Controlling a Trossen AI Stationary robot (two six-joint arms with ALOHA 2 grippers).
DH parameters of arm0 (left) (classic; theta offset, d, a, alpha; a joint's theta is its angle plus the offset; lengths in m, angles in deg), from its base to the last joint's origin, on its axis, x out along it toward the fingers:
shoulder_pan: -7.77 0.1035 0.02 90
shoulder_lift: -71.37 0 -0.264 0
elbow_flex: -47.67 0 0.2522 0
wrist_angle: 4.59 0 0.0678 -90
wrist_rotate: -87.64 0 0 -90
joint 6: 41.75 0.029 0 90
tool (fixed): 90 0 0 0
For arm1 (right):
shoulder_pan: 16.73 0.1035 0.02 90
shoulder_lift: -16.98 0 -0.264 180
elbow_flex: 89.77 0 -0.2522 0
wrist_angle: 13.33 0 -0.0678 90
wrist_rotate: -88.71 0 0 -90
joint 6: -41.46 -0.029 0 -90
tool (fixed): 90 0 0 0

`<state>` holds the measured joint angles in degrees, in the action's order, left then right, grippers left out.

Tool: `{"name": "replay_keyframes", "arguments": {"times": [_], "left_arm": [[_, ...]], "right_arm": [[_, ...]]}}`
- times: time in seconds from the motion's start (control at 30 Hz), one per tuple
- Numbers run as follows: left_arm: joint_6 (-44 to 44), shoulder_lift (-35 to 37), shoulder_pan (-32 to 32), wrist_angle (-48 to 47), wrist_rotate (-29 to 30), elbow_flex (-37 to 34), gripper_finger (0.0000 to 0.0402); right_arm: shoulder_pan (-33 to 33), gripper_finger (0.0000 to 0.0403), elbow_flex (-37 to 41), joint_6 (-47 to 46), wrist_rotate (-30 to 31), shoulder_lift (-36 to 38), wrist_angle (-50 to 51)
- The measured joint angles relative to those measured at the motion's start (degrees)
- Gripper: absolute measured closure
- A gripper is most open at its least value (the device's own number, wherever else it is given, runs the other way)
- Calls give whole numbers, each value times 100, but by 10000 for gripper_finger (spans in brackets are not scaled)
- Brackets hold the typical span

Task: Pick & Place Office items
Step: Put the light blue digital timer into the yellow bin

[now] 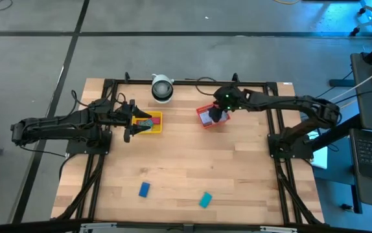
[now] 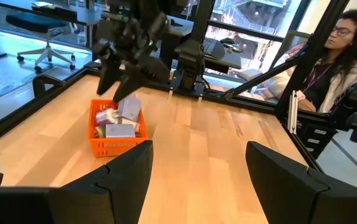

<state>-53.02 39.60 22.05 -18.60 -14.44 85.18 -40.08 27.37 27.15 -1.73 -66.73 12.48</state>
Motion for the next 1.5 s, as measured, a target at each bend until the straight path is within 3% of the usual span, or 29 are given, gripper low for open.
{"name": "replay_keyframes", "arguments": {"times": [0.33, 0.53, 0.77, 0.83, 0.97, 1.17, 1.5], "left_arm": [[0, 0, 0, -53, -2, 0, 148], [33, 0, 0, -118, -2, 0, 148], [48, 0, 0, -129, 0, 0, 148], [46, 0, 0, -127, 2, 0, 148], [-1, 0, 0, -127, 14, 0, 148], [-145, 1, 0, -127, 15, 0, 148], [-151, 0, 0, -129, 10, 0, 148]], "right_arm": [[545, 158, -1, 678, -940, 546, 645], [1479, 159, 0, 1223, -1165, 537, 679], [2747, 173, 0, 859, -1657, 537, 593], [3170, 174, 0, 740, -1596, 537, 458], [3930, 175, 0, 740, -725, 534, 127], [4482, 175, 0, 534, 148, 530, 26], [4772, 175, -18, 15, -81, 262, -930]]}}
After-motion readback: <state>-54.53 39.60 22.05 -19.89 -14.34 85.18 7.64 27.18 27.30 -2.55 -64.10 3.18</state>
